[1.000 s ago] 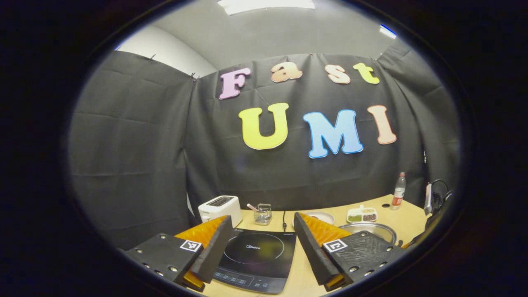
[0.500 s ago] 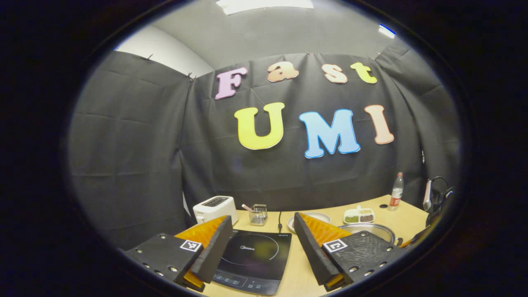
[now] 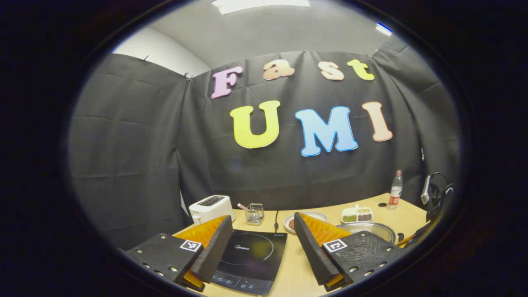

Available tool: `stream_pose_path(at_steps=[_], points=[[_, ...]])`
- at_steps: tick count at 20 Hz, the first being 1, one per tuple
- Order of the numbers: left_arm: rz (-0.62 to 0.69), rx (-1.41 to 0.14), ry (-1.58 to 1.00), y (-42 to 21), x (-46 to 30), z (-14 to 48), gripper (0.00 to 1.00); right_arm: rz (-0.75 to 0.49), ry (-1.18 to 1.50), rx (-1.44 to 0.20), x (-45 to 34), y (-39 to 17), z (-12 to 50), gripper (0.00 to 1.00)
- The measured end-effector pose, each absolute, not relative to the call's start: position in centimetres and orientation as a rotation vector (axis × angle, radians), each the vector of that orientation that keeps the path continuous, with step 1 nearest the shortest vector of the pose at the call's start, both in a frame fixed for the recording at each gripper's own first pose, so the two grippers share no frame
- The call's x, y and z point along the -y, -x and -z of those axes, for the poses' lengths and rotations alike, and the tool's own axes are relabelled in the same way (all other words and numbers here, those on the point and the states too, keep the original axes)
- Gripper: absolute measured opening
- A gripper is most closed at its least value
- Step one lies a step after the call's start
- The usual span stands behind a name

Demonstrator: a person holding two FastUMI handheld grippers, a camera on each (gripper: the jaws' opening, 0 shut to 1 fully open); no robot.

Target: First push the handle of the pot to place it horizontally, then grasp the pot with both hands and set it on the induction cooktop.

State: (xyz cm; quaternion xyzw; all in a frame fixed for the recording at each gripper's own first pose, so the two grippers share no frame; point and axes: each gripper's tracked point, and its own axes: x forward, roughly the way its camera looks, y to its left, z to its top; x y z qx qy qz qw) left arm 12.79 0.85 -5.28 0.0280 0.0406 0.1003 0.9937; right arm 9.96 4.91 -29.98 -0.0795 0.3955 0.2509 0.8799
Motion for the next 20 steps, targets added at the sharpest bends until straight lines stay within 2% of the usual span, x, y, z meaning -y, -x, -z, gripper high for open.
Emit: stream_pose_path(at_steps=[6, 7, 11, 12, 13, 20], points=[[-0.216, -0.089, -0.051, -13.4, 0.0, 5.8, 0.88, -0.510, 0.140, -0.834, -3.8, -11.3, 30.3, 0.02], [-0.219, -0.091, -0.050, -13.5, 0.2, 5.9, 0.91, -0.508, 0.133, -0.837, -3.7, -11.5, 30.5, 0.02], [-0.229, -0.099, -0.047, -13.8, 0.7, 6.2, 0.91, -0.488, 0.091, -0.850, -3.1, -12.5, 30.8, 0.02], [-0.229, -0.101, -0.049, -13.9, 0.9, 6.2, 0.88, -0.479, 0.082, -0.853, -2.9, -12.8, 30.9, 0.02], [-0.229, -0.102, -0.054, -14.1, 1.1, 6.2, 0.91, -0.471, 0.074, -0.858, -2.7, -13.0, 31.1, 0.02], [-0.246, -0.115, -0.076, -14.7, 2.2, 6.4, 0.89, -0.444, 0.018, -0.885, -1.9, -14.9, 31.8, 0.02]])
